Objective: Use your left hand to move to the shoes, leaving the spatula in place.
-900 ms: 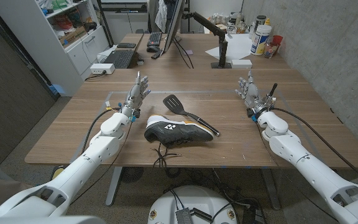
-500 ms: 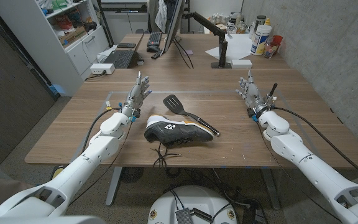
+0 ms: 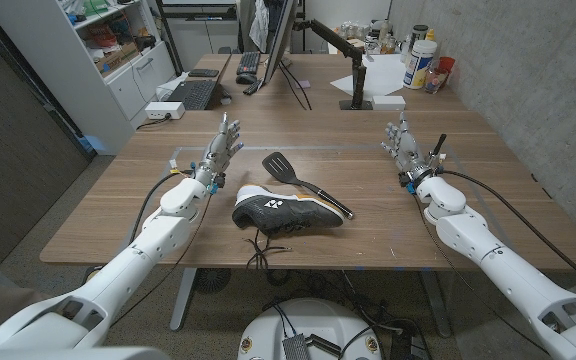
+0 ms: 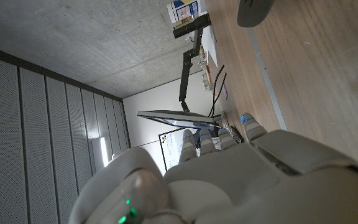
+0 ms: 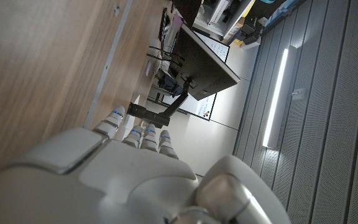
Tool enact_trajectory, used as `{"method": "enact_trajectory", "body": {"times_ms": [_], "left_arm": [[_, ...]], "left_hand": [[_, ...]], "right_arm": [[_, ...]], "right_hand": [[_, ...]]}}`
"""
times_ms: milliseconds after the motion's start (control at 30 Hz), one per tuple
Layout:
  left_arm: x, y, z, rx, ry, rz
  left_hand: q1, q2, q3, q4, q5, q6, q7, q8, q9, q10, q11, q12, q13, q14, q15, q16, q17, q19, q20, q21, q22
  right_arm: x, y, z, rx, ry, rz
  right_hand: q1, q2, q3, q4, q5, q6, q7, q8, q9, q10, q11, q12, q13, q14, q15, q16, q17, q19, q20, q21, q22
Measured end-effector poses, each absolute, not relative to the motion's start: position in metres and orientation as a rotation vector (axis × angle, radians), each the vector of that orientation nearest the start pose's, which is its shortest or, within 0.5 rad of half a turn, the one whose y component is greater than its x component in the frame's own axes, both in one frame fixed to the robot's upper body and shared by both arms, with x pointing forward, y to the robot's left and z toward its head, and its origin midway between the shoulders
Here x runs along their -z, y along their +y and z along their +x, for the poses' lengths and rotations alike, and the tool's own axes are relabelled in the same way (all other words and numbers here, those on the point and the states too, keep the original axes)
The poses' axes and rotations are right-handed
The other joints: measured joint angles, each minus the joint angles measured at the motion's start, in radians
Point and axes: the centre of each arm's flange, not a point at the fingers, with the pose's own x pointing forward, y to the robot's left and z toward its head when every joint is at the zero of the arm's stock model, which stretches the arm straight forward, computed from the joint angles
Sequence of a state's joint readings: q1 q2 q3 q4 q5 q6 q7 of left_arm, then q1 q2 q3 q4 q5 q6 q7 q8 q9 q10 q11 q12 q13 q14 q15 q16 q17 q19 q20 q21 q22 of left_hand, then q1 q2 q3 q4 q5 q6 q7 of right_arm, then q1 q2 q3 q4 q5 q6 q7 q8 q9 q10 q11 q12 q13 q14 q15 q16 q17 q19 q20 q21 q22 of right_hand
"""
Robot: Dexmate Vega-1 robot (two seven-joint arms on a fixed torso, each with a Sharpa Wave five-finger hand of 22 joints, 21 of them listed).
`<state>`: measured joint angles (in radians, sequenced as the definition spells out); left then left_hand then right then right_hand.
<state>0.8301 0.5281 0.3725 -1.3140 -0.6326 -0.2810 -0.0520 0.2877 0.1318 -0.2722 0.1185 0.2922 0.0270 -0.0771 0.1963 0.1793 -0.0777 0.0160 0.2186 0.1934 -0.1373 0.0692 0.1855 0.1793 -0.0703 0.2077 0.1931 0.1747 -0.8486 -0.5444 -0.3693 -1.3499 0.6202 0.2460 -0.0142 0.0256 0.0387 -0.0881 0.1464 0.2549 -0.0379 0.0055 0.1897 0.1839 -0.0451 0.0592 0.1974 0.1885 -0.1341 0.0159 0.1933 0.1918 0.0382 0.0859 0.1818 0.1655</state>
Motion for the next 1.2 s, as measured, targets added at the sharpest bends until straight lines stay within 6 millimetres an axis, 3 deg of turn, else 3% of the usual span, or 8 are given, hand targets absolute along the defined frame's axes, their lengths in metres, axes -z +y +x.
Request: {"method": "enact_trajectory", "body": {"times_ms": [267, 1200], "left_arm": [[0.005, 0.293, 0.643, 0.209, -0.643, 0.074], [-0.012, 0.306, 0.616, 0.143, -0.727, 0.380]], "left_hand": [[0.000, 0.000, 0.004, -0.004, 0.000, -0.004, -0.004, 0.000, 0.000, 0.000, 0.000, 0.000, 0.000, -0.005, 0.005, -0.005, 0.000, -0.006, 0.005, -0.005, 0.000], [0.017, -0.009, 0.000, -0.008, -0.004, -0.004, -0.004, -0.004, 0.000, -0.002, -0.009, 0.000, 0.000, -0.017, -0.002, -0.005, 0.000, -0.020, 0.001, -0.005, 0.000]], "right_arm": [[0.019, -0.297, 0.651, -0.166, -0.580, -0.010], [0.017, -0.303, 0.657, -0.149, -0.574, -0.014]], "right_hand": [[0.000, 0.000, -0.001, -0.007, 0.000, 0.000, 0.000, 0.000, 0.000, 0.000, 0.000, 0.000, 0.000, 0.000, 0.000, 0.000, -0.001, 0.000, 0.000, 0.000, 0.000], [0.011, 0.000, -0.001, -0.007, 0.004, 0.000, 0.000, 0.000, 0.000, -0.006, 0.005, 0.000, 0.000, -0.005, 0.005, 0.000, -0.001, -0.007, 0.007, 0.000, 0.000]]}}
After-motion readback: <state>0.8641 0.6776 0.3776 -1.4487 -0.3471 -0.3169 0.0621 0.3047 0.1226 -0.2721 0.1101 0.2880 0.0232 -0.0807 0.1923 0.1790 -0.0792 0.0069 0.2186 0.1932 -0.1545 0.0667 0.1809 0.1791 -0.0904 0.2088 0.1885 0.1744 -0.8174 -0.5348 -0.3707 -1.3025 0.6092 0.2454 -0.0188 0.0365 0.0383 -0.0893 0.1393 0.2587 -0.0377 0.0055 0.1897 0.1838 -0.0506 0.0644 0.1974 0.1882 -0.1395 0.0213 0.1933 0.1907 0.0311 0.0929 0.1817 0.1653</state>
